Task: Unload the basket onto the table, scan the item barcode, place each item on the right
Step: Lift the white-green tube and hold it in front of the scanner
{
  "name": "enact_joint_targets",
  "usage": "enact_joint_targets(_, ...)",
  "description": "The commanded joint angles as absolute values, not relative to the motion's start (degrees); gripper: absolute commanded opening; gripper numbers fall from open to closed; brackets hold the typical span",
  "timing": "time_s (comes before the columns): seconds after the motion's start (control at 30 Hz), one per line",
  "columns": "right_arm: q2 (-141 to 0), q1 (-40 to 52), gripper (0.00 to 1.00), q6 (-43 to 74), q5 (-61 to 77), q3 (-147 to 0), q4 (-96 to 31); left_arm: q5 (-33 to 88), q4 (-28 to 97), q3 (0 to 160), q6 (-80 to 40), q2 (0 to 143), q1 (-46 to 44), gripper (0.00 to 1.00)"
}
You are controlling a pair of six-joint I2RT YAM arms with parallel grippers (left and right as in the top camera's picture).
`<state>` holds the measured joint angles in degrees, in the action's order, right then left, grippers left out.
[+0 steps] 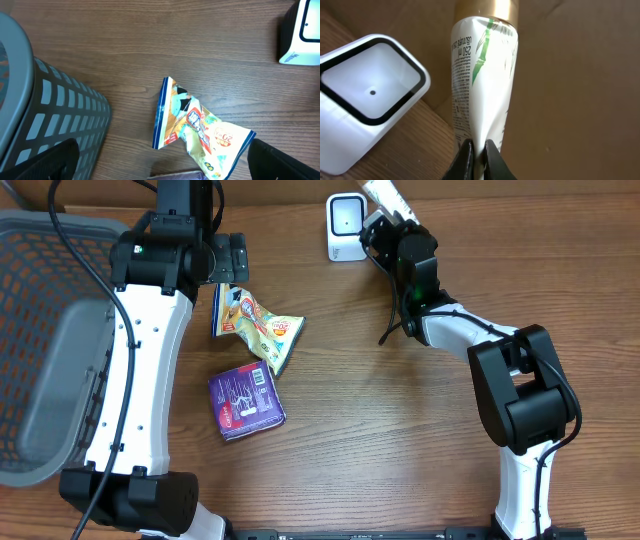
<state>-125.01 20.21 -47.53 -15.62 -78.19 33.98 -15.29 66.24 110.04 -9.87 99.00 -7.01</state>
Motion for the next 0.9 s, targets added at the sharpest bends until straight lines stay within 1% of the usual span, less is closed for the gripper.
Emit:
enact_joint_targets(0.0,-125.5,21.6,0.04,-51.4,-13.8,-79.6,35.3,-16.0,66.2,111.1,-8.8,98.5,-6.8,1.0)
enact_joint_targets(0.23,-130.1,23.5,0.04,-54.5,-13.9,-80.8,37.3,-16.0,66.2,111.1,-8.8,98.5,-6.8,1.0)
enact_joint_targets(0.4,-130.8,23.7,0.04,-54.7,-14.7,-82.6,37.2,-16.1,66.2,111.1,-8.8,98.5,-6.8,1.0)
enact_joint_targets(0.53,-130.8,23.7,0.04,-57.6,-15.6,-83.0,37.3,-16.1,66.2,111.1,-8.8,98.5,-6.8,1.0)
enact_joint_targets(0.7,-127.8,23.8,0.04,-58.5,-20.4,-83.0,36.6,-16.0,66.2,111.1,-8.8,98.5,-6.8,1.0)
enact_joint_targets(0.8,-124.2,23.8,0.04,-58.5,-23.7,-83.0,32.5,-16.0,66.2,111.1,-8.8,98.5,-6.8,1.0)
enact_joint_targets(0.87,-121.6,23.8,0.04,-55.6,-28.3,-83.0,29.3,-16.1,66.2,111.1,-8.8,98.5,-6.8,1.0)
